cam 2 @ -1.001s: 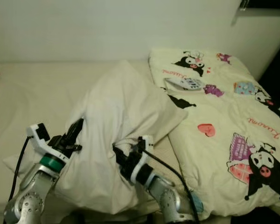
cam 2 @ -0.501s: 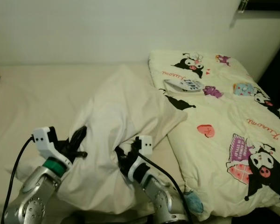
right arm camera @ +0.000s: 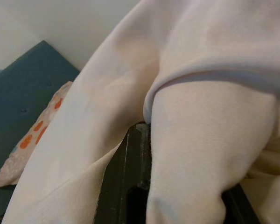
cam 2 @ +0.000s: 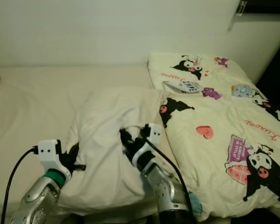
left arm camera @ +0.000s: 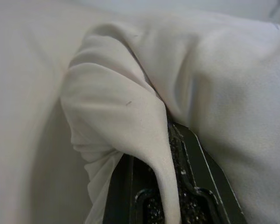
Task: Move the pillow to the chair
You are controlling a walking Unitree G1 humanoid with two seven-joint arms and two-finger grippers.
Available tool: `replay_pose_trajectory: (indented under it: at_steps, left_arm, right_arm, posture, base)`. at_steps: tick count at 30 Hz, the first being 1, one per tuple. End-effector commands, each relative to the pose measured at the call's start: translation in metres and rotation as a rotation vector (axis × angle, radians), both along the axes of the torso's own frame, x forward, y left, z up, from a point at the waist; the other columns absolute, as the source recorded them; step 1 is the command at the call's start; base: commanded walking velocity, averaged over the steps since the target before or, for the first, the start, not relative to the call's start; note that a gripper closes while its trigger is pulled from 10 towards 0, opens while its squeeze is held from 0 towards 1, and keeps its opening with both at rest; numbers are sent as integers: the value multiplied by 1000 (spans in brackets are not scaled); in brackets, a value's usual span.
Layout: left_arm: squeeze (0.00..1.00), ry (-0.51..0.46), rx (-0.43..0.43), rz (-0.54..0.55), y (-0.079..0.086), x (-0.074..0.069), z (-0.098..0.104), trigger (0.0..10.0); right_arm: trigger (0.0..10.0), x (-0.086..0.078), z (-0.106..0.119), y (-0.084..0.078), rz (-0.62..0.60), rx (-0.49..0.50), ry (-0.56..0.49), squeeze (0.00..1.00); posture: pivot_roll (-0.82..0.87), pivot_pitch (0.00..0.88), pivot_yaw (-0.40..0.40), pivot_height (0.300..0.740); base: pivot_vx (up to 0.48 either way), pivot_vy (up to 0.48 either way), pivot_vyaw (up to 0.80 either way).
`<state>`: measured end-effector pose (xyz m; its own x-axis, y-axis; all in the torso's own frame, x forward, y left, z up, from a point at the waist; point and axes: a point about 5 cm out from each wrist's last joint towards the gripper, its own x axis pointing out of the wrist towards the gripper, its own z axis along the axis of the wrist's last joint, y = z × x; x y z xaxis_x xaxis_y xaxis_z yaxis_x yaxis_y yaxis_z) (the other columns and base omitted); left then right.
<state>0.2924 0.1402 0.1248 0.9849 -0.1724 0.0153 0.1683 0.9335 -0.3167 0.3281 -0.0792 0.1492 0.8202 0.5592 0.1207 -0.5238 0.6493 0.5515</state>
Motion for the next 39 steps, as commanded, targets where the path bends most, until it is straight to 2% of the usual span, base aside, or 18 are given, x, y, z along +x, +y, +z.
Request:
replay_pose_trajectory:
  at_steps: [1,4,8,20,29,36,39]
  left_arm:
    - [0,-61,-32,-43,-15,3,10,10000]
    - [0,-72,-44,-37,-16,4,12,10000]
    - [0,-89,-102,-32,-16,6,17,10000]
    - [0,-99,-16,-37,-19,1,15,10000]
    - [0,-111,-23,-80,-27,0,17,10000]
    - [0,-123,-26,-75,-28,1,19,10000]
    - [0,-122,-27,-74,-28,1,19,10000]
  right_arm:
    - [10000,-7,6,22,93,21,-38,0]
    - [10000,-8,4,23,91,21,-33,0]
    - [10000,-15,-1,24,105,30,-26,0]
    - [10000,-15,-4,25,92,2,-28,0]
    - [10000,-16,-5,24,82,-8,-33,0]
    - [10000,-15,-6,24,69,-35,-27,0]
    - [10000,-16,-4,24,80,12,-18,0]
  posture:
    - [85,11,34,602]
    - [84,12,37,602]
    - [82,10,44,602]
    - [80,9,58,647]
    - [73,4,68,677]
    - [71,2,74,707]
    - [71,2,74,722]
  base:
    - [0,0,0]
    - [0,0,0]
    - [0,0,0]
    - [0,0,0]
    - [0,0,0]
    - [0,0,0]
    - [0,0,0]
